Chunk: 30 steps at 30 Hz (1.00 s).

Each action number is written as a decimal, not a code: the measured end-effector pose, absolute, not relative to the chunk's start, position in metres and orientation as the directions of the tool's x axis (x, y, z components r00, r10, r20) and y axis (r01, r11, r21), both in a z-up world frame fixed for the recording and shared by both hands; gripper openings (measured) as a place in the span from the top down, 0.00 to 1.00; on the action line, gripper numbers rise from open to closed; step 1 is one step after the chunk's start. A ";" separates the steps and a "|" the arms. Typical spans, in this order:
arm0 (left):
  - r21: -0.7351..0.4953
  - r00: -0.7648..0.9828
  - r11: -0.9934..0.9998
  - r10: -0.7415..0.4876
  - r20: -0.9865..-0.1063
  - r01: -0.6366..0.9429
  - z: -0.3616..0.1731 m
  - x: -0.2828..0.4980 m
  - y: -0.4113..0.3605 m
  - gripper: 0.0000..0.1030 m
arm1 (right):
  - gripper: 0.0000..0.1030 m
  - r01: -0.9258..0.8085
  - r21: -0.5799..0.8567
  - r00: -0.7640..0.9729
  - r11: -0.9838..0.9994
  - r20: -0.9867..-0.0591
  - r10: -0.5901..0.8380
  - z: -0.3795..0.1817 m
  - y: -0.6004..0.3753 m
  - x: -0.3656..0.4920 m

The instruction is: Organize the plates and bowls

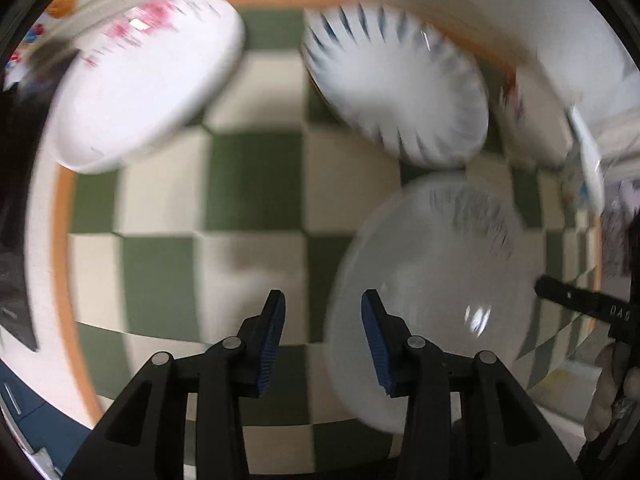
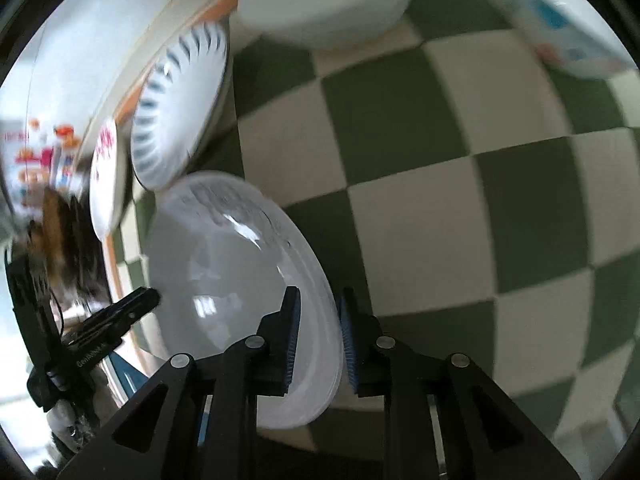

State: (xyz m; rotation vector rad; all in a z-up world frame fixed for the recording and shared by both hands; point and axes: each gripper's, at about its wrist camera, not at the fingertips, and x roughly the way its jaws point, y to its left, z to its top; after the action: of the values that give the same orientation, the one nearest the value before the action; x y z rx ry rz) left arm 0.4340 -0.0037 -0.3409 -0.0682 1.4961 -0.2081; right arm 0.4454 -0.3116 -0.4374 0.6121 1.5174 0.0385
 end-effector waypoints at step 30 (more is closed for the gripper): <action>-0.171 0.152 0.933 -0.128 -0.980 -0.318 -0.411 0.567 0.223 0.74 | 0.85 -0.081 0.431 0.021 0.899 -0.901 0.434 -0.489 -0.022 0.753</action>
State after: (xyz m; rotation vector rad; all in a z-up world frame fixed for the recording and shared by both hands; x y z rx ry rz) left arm 0.5665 0.2233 -0.4111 -0.3776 1.4216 0.1410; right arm 0.7526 -0.0219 -0.4889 0.2908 1.5030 0.4083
